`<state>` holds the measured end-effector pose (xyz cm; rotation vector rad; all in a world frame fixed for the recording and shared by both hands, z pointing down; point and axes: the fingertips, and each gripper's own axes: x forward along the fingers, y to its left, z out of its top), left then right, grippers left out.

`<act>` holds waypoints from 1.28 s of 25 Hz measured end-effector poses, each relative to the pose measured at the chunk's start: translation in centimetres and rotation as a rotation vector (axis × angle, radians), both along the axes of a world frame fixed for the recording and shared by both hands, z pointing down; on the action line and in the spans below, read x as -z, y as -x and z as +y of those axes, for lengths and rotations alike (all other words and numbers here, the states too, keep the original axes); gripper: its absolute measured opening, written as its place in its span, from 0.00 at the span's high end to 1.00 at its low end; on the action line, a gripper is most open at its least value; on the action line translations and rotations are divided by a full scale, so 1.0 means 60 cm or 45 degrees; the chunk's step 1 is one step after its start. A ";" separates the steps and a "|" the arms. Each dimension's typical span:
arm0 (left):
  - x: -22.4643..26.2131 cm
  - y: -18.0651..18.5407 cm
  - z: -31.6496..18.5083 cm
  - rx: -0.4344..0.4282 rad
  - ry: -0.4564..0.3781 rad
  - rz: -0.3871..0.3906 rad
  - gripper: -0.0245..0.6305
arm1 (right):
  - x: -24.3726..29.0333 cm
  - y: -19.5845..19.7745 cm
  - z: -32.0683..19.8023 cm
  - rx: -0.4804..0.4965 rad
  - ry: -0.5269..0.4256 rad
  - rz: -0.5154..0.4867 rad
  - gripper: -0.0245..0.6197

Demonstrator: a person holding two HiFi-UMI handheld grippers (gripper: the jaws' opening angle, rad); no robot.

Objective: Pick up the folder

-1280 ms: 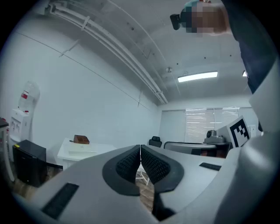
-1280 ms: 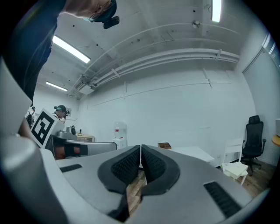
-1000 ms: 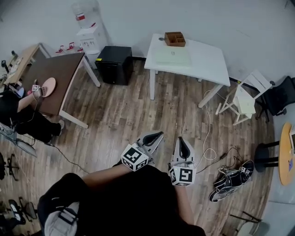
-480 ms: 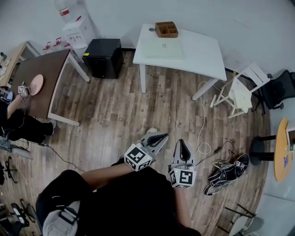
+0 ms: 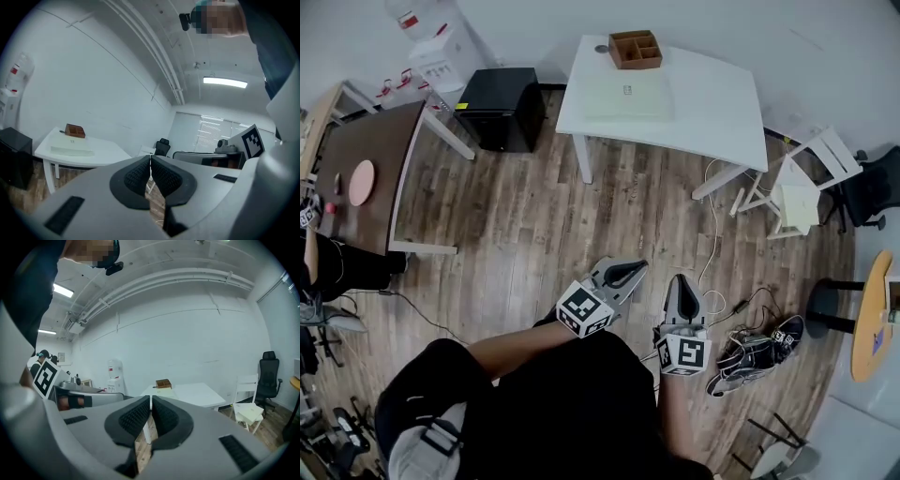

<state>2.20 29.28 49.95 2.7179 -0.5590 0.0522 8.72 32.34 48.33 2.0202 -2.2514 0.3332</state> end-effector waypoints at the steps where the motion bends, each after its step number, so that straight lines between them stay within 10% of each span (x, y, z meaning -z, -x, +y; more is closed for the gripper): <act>1: -0.001 -0.008 -0.018 0.000 0.011 0.002 0.94 | 0.002 -0.005 -0.020 0.011 0.002 0.001 0.90; 14: -0.035 -0.081 -0.239 0.043 0.069 0.037 0.94 | -0.026 -0.063 -0.245 0.088 0.103 0.021 0.90; 21: -0.009 -0.053 -0.307 0.063 -0.079 0.019 0.94 | -0.008 -0.034 -0.333 0.160 0.093 0.053 0.90; 32: -0.007 0.035 -0.380 0.301 -0.019 0.118 0.94 | -0.007 0.058 -0.424 0.393 0.123 0.088 0.90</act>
